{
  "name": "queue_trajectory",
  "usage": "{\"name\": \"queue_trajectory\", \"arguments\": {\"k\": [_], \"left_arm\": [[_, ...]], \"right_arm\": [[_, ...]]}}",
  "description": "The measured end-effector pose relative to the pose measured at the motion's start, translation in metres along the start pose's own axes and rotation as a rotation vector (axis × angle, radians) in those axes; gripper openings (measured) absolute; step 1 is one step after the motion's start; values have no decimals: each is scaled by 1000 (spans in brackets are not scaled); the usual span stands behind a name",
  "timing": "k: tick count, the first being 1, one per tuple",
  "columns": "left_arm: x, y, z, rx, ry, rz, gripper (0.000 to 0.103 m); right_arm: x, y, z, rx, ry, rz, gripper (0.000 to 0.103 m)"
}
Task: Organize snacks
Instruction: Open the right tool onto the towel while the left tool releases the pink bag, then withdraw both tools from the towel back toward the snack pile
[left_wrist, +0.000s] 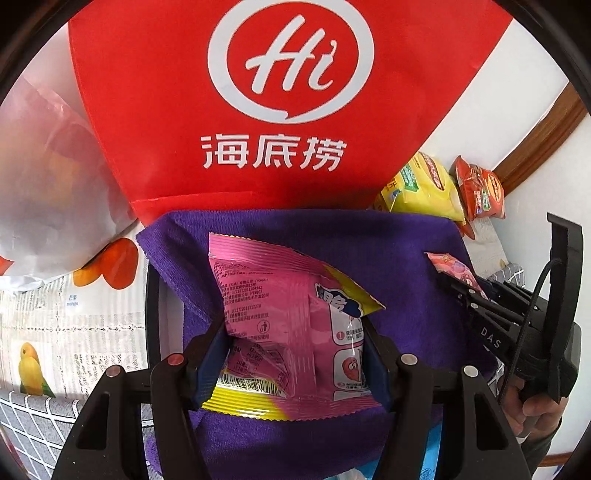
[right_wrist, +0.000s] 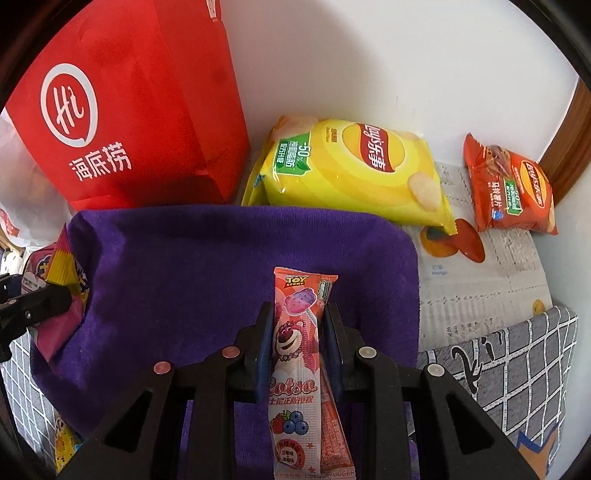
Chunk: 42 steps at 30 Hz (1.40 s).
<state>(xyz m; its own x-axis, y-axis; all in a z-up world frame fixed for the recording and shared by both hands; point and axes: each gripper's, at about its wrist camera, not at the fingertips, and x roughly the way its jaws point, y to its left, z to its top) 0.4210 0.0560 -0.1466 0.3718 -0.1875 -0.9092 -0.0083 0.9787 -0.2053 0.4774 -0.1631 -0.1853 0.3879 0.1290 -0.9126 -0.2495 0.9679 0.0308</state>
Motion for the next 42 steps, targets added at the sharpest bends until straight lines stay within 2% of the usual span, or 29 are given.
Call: {"name": "queue_trajectory", "arguments": {"k": [3,6,11,13,14,17,21,24,31,34,39,42], "left_arm": [[0,-2,1,6,-3,4,63],[-1,-3,0,9,-2,4,63],[-3,-1,0,-1,13,-18,64],[-4,0,1,-7,19,-44,71],[-6,-1,1,-5,10,-51,77],[-17,-4,1,0,-26,-43,81],[-31,-6,1,10,-56,-46,82],[-43,-8,1,11,-86,-42,82],[-67,-21,-6,61,-151,-67,82],[-80,-26,-10,80,-182,-88,82],[-97,-40,-17,120,-215,-88,80],[-106,-50,-21,149,-225,-90,80]], "right_arm": [[0,3,0,-12,2,3,29],[-3,4,1,-21,-14,-5,42],[-18,10,1,-53,-60,-7,54],[-26,13,0,-62,-89,-10,59],[-31,13,0,-62,-107,-9,61],[-42,14,3,-55,-139,-5,66],[-55,14,5,-34,-158,6,67],[-64,15,6,-17,-176,10,75],[-94,18,-7,17,-201,-68,76],[-109,17,-16,0,-222,-87,76],[-128,16,-33,-44,-210,-122,77],[-145,16,-48,-34,-238,-135,77]]}}
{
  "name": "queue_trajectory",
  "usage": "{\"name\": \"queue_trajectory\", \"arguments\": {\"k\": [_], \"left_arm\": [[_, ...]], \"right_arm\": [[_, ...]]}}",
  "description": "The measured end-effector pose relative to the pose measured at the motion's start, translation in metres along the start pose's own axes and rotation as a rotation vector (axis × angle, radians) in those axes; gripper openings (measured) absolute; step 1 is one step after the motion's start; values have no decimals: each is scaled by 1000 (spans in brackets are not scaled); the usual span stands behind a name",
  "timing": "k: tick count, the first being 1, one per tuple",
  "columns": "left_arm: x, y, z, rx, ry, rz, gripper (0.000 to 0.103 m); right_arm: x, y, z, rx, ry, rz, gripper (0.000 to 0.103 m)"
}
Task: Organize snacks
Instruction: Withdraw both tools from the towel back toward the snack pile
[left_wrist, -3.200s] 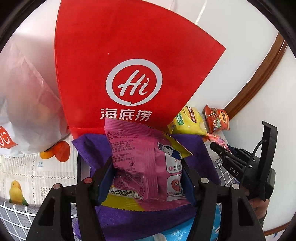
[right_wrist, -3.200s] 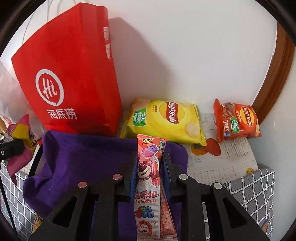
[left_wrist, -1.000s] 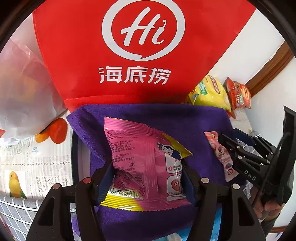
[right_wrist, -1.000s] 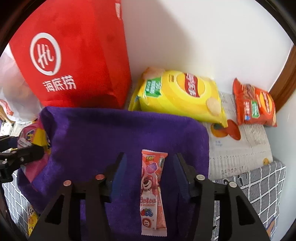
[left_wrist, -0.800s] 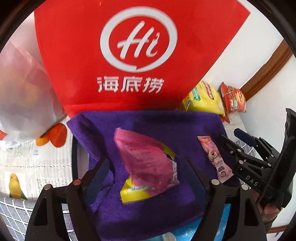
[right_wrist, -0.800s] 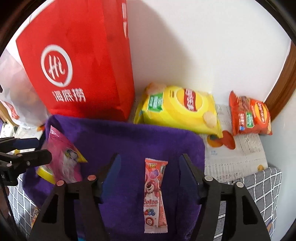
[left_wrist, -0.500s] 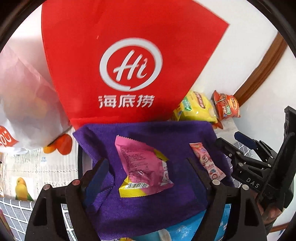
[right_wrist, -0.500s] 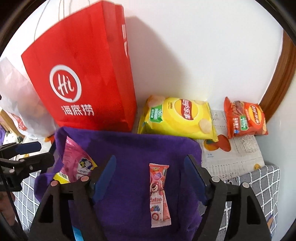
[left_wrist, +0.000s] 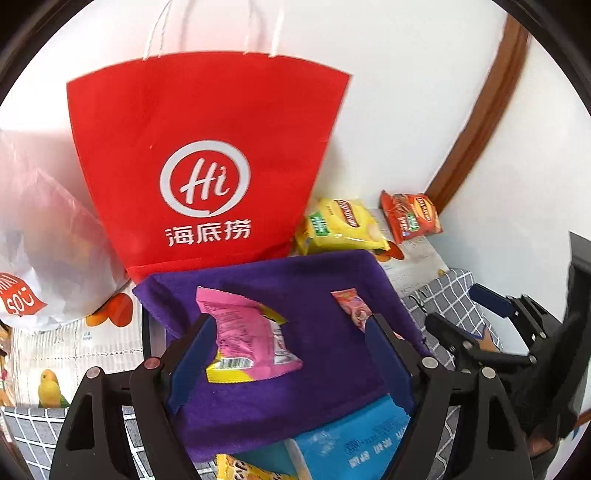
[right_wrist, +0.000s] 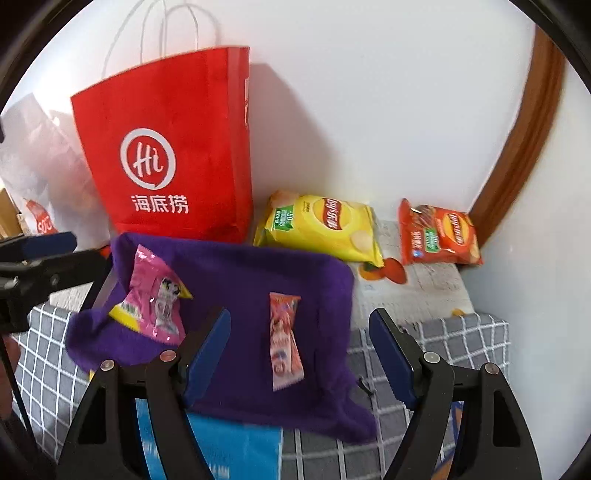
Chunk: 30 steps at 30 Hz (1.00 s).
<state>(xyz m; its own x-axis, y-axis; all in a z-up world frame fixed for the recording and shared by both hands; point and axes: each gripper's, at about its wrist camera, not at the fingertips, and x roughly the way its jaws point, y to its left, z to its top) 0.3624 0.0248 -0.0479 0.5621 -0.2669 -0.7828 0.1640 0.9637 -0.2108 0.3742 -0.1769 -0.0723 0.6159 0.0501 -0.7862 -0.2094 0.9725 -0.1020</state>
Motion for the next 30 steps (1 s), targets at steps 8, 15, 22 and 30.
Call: {"name": "queue_trajectory", "arguments": {"k": [8,15,22,30], "left_arm": [[-36,-17,-4,63,-58,-12,80],[-68,-27,-26,84,-77,-6,81],[-88,-13,-67,17,-49,-14,82],[-92,2,-113,-50,3,-1,82]], "right_arm": [[-54,0,-30,-6,-41,11,77],[-100,5,-57,-8,-122,5,77],[-110,3,-95,41,-110,22,77],[-88,14,-139,65,25,177,70]]}}
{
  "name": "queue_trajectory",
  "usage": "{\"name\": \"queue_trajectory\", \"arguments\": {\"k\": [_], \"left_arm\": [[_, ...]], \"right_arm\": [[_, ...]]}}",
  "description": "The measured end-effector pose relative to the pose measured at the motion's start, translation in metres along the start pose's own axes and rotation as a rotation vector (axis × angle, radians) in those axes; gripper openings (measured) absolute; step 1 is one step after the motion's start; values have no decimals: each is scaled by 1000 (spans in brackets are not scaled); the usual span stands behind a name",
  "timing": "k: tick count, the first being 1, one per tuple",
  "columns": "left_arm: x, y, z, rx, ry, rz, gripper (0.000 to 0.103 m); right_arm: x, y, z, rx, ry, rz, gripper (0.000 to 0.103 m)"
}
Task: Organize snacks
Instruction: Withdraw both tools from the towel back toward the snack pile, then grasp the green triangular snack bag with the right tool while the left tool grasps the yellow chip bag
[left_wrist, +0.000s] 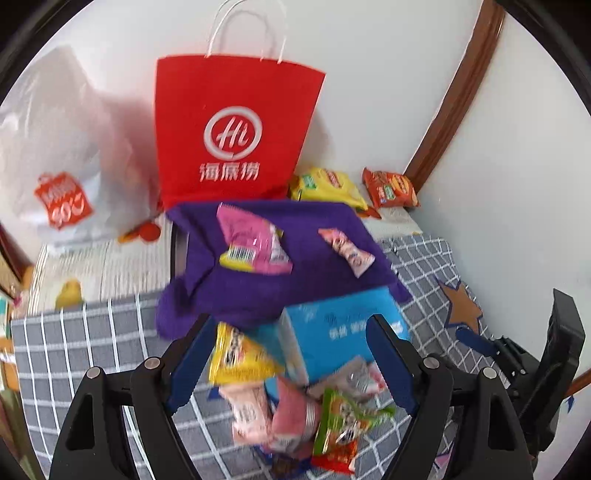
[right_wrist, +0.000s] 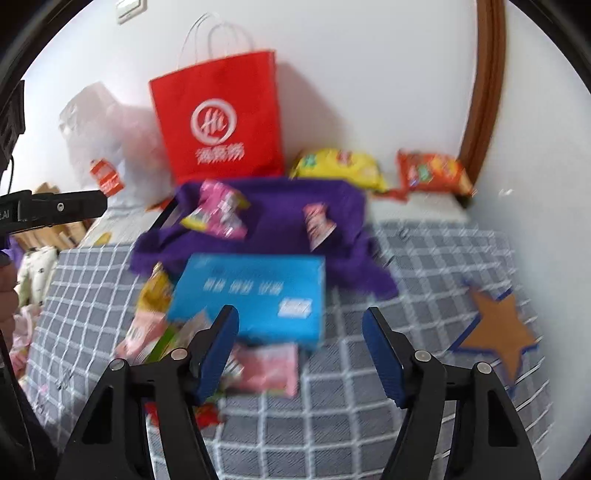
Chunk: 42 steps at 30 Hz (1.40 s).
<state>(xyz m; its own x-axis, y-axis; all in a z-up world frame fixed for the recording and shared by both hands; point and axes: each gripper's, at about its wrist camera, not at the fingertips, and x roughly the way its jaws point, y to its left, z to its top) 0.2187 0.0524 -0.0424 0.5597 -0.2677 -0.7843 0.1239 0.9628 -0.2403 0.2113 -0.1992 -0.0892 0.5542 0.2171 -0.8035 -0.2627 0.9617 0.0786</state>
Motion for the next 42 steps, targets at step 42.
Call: {"name": "queue_trajectory", "arguments": {"k": [42], "left_arm": [[51,43,-66,-157,113,23,82]], "right_arm": [[3,14,-70,-66,-17,104,46]]}}
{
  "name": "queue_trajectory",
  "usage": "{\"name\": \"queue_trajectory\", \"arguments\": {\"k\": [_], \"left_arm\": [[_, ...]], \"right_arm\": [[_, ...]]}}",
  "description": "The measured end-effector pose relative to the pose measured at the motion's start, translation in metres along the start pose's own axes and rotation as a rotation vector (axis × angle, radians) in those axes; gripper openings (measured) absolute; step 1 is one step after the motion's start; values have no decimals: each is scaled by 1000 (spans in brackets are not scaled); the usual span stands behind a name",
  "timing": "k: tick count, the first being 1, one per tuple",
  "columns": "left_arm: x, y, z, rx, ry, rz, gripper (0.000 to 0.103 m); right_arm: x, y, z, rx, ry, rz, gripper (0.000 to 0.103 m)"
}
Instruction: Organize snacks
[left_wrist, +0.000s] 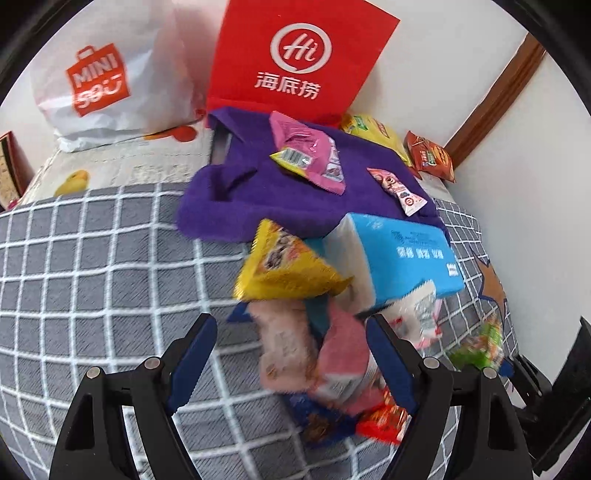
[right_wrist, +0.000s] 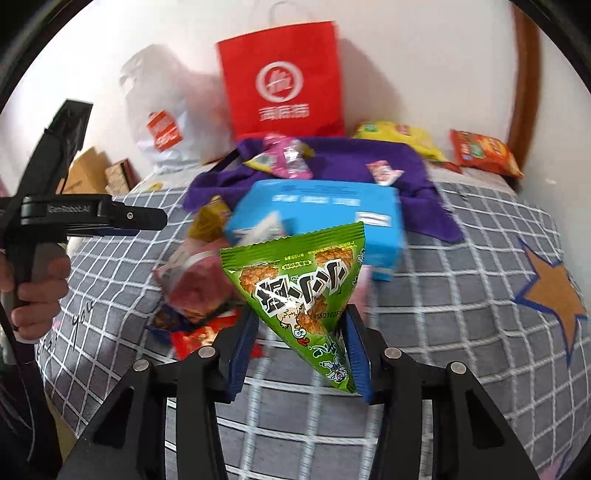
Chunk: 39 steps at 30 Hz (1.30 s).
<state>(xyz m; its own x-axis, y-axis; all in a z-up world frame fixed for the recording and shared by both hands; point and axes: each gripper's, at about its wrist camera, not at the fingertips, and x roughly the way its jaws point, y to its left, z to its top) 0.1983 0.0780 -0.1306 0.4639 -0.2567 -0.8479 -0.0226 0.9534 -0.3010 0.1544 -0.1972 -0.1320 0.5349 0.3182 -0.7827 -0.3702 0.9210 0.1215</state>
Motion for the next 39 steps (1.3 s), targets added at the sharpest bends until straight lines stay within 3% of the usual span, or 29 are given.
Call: {"name": "queue_trajectory", "arguments": {"k": [4,9,14,17,27,39], "left_arm": [[20,-7,13,0,14,9,82],[44,-10,22,27,25,79,82],[60,-6,25,16,36,56,80],[63,-4,25,5,20,24,73],[50,-3,23,31,-28,-2,48],[5,1,19,29,-101,-44,43]], "right_arm": [[-8,-19,-3,18,-13,-48,46],[-10,-40,-4,67,-6,-73,46],[-13,-57,-1,92,-3,-128,46],[-13,-64,0,113,6,-141,46],[-16,-73,1,185,12,-180,46],[-26,-57,10,176,-4,-196,46]]}}
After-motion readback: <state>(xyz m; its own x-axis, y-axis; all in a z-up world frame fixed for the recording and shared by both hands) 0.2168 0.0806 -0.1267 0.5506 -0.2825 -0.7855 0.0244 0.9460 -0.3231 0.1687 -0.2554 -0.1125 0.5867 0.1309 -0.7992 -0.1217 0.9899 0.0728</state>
